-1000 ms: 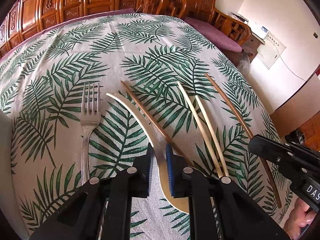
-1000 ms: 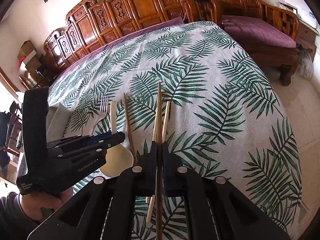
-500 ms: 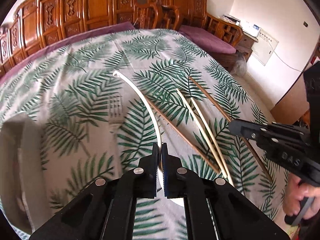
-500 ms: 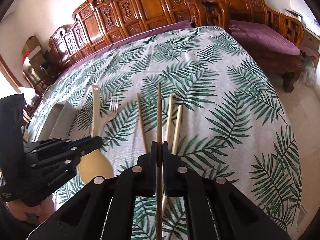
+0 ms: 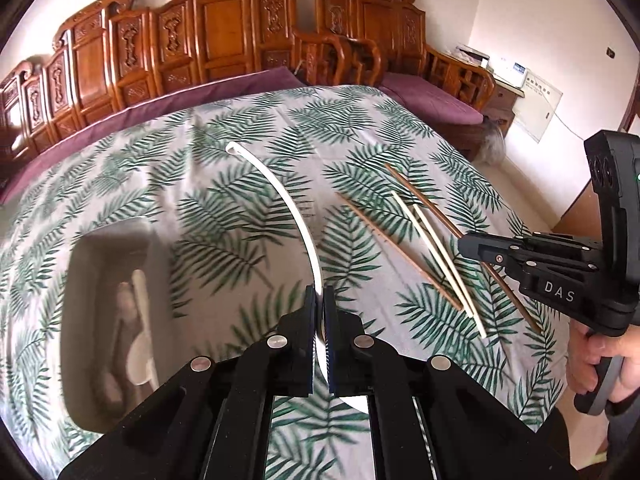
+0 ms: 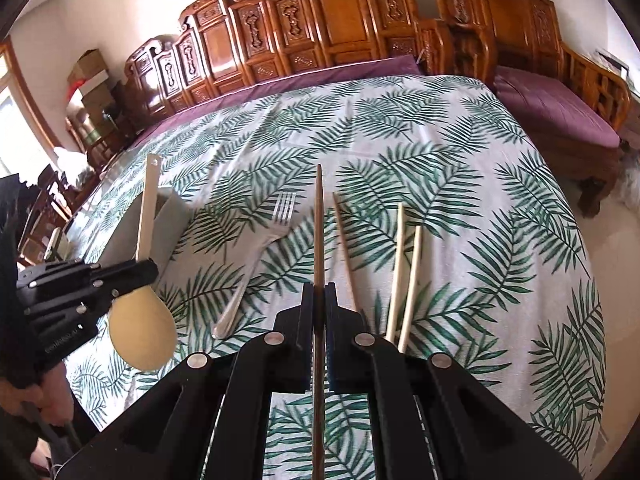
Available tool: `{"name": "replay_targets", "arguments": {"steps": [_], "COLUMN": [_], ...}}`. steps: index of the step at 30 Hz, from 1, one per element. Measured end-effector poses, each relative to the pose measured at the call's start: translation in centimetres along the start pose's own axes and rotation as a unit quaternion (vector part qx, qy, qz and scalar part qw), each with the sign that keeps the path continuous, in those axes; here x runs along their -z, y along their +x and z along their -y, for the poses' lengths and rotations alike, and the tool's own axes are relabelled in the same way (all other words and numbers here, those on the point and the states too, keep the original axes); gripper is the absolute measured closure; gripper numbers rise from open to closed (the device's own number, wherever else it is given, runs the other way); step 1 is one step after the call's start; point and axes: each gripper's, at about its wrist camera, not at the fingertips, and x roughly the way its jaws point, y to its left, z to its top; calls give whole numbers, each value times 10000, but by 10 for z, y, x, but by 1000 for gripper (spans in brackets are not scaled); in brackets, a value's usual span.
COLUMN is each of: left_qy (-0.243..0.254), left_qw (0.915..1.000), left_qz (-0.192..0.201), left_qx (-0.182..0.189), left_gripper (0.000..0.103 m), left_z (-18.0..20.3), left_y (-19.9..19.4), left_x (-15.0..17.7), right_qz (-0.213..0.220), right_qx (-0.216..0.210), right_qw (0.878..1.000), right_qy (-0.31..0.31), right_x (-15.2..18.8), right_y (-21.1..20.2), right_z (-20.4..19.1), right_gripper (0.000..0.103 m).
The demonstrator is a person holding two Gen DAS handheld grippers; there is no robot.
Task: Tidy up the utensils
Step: 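Carry the long white spoon into the tray and open the left tool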
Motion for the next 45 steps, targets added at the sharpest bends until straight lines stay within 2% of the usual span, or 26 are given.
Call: {"name": "replay_targets", "arguments": {"steps": [8, 18, 33, 40, 45], "left_qy": [1, -150, -347, -402, -485], "left_qw": [9999, 9988, 9949, 9944, 9954], "left_qz": [36, 151, -234, -363, -299], "left_qx": [-164, -434, -918, -902, -774], "left_gripper": [100, 100, 100, 100, 100], "left_z": [-28, -82, -149, -161, -167], "left_y": [-23, -54, -29, -17, -15], "left_x": [11, 19, 30, 35, 36], "right_qz": [-23, -75, -141, -270, -354], "right_qx": [-140, -388, -676, -704, -715], "right_qw": [9995, 9962, 9920, 9912, 9913], "right_qy": [-297, -779, -1053, -1089, -1049], "right_x": [4, 9, -4, -3, -3], "right_y": [-3, -1, 15, 30, 41], "right_z": [-29, -85, -155, -178, -188], "right_gripper": [97, 97, 97, 97, 97]}}
